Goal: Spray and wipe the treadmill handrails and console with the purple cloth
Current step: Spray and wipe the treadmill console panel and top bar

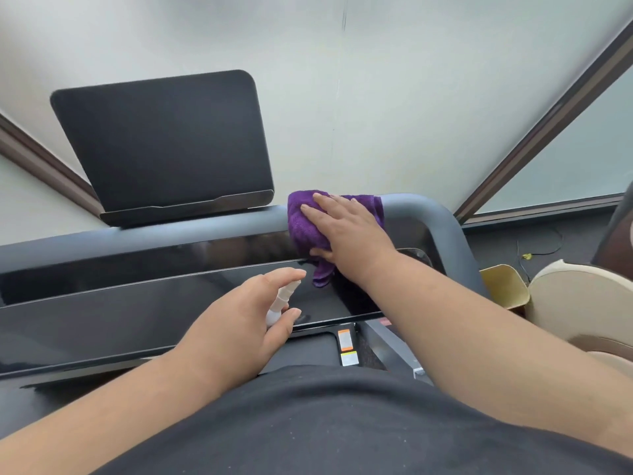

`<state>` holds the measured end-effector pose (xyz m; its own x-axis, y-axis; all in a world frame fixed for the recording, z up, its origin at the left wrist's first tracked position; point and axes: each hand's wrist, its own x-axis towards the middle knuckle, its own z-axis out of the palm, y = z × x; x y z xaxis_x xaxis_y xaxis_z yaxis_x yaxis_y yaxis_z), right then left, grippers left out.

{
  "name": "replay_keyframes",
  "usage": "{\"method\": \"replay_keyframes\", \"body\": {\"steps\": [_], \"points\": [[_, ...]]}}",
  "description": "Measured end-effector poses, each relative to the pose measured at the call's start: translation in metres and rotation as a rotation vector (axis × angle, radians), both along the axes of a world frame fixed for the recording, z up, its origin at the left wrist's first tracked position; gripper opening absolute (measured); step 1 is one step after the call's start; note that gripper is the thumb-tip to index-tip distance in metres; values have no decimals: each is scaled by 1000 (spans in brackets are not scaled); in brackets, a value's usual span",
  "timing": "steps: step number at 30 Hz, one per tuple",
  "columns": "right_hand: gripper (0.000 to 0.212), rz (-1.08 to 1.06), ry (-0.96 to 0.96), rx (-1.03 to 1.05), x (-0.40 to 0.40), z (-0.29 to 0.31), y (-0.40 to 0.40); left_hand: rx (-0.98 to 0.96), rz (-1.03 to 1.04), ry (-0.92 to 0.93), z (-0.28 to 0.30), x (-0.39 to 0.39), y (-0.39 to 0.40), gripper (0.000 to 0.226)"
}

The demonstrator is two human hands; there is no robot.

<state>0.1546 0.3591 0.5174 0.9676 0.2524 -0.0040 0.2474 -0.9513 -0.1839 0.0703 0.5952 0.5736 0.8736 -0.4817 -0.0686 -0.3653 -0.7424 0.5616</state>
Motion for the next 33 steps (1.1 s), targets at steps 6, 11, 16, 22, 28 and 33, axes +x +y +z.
{"method": "replay_keyframes", "body": {"steps": [6,11,16,22,28,33], "points": [[79,-275,56,6,-5,9,-58,-2,-18,13,0,3,-9,55],[78,-486,109,-3,-20,17,-85,-8,-62,8,4,5,-20,52],[75,-662,100,20,-44,22,-92,22,-168,-8,11,7,-31,52],[75,-854,119,119,-88,20,-91,44,-318,-75,17,11,-40,56],[74,-949,122,75,-138,18,-76,34,-463,-74,24,12,-35,52],[70,-1045,109,16,-186,17,-54,33,-571,-58,28,14,-12,52]]}}
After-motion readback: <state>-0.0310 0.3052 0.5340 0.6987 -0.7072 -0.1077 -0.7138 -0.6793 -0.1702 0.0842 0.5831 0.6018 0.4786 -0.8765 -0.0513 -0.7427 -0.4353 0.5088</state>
